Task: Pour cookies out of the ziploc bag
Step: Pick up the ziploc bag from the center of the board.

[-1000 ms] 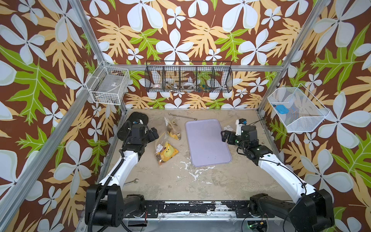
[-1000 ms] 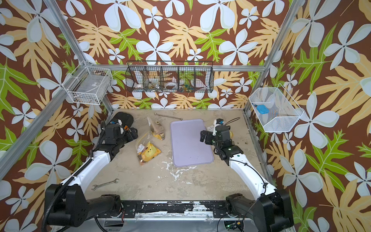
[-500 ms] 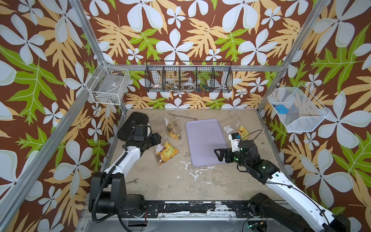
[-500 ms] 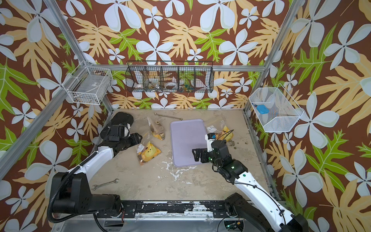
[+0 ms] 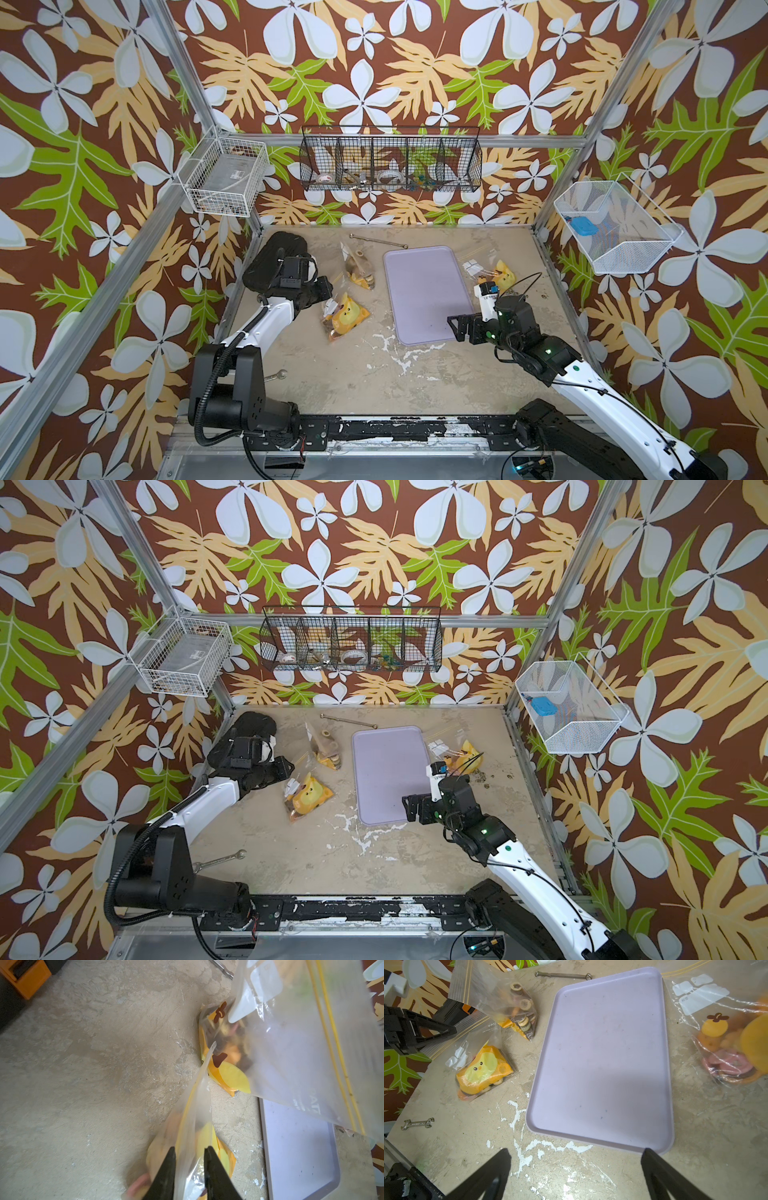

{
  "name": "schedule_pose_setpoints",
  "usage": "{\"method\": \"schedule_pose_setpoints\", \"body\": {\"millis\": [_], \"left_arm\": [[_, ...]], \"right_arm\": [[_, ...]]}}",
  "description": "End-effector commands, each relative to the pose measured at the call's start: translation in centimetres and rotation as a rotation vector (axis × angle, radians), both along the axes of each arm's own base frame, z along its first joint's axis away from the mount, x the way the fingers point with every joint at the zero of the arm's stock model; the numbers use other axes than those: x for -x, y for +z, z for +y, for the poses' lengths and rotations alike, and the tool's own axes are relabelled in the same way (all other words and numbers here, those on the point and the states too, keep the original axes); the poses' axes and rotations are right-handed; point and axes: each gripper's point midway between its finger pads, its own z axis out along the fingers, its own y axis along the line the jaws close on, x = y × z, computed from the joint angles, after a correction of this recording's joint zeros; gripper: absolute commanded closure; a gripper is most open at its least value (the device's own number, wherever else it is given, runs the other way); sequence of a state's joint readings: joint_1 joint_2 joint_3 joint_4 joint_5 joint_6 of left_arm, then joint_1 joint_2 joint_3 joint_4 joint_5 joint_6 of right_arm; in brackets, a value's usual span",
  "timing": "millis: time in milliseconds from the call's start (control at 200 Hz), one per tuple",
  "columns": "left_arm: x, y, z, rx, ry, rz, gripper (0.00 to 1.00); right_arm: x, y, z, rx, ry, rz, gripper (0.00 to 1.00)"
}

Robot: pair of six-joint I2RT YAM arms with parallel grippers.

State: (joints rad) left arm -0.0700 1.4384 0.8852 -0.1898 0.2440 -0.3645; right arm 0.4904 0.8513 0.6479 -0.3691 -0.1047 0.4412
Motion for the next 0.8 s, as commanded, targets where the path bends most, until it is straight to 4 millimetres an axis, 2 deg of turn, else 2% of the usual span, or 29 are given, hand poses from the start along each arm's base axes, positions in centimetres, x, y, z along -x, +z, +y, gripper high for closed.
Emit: {"method": "schedule_pose_setpoints", "body": {"millis": [0,60,125,245,385,595,796], "left_arm": [[-0.1,0.0,-0.2,-0.007,-0.010,0.002,0.80],[0.0,0.0,-0.3,-0.009,-0.010,0.004,0.81],[-0.1,-0.1,-0.3,-0.014,-0.010,0.003,0.90],[0.1,-0.1,-0.3,-0.017,-0.014,0.004,0.91],[0.4,0.4,-0.7,-0.025,-0.024,-0.011,1.00],[1.8,0.6,-1.0,-0.025,-0.039,-0.009,1.00],[4.5,0.8,-1.8,-0.013,-0.075,-0.005,1.00]], "right_arm": [[-0.1,-0.1,-0.1,0.005,-0.003,-0.008,0.00],[-0.1,-0.2,-0.1,0.006,-0.004,-0.005,0.00],[0.0,-0.2,-0.1,0.006,-0.002,-0.005,0.00],[0.0,-0.1,-0.3,0.017,-0.003,-0.009,0.00],[0.1,-0.1,-0.2,0.012,0.001,-0.009,0.00],[0.2,-0.1,0.0,0.006,0.010,-0.005,0.03],[0.3,-0.5,0.3,0.002,0.025,0.011,0.04]]}}
